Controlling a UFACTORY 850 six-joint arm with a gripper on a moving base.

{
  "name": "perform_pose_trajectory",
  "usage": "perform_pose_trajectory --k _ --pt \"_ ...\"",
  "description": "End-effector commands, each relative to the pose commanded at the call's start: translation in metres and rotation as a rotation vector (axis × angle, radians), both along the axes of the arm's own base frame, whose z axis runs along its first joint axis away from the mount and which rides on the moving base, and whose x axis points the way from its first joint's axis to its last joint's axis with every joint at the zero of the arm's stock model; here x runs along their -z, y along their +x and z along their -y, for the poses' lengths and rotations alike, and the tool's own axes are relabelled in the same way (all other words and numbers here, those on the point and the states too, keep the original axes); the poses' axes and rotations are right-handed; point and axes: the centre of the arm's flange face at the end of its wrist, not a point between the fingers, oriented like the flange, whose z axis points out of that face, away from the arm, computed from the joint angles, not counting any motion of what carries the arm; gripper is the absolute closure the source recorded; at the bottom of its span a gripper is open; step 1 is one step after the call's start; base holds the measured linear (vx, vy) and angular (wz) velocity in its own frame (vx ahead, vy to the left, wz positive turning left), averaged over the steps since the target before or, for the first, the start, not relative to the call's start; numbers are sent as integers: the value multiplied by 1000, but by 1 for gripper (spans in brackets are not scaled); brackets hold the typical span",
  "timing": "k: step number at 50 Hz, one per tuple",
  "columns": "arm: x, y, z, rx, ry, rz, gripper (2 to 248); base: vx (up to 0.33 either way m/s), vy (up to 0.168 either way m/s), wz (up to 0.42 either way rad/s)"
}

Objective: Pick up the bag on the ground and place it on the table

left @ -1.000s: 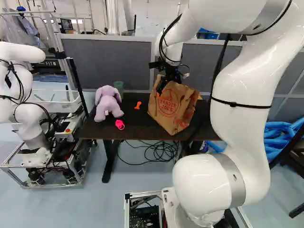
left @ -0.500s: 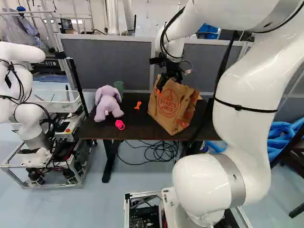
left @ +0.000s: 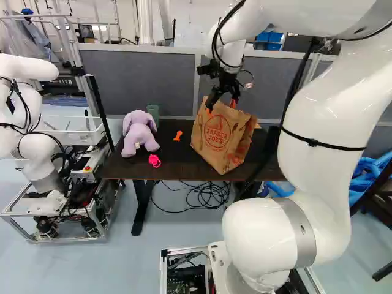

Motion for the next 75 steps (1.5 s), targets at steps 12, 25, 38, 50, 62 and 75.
perform_pose_trajectory --k 12,25,38,50,62,75 --pt "-17 -2 6 12 -2 34 3 0 0 0" --pt "-36 -7 10 19 -5 71 3 0 0 0" --pt "-42 -10 10 21 -6 84 3 0 0 0" --pt "-42 -10 10 21 -6 84 3 0 0 0" --pt "-42 -10 10 21 -6 84 3 0 0 0" --pt "-42 -10 10 21 -6 84 3 0 0 0"
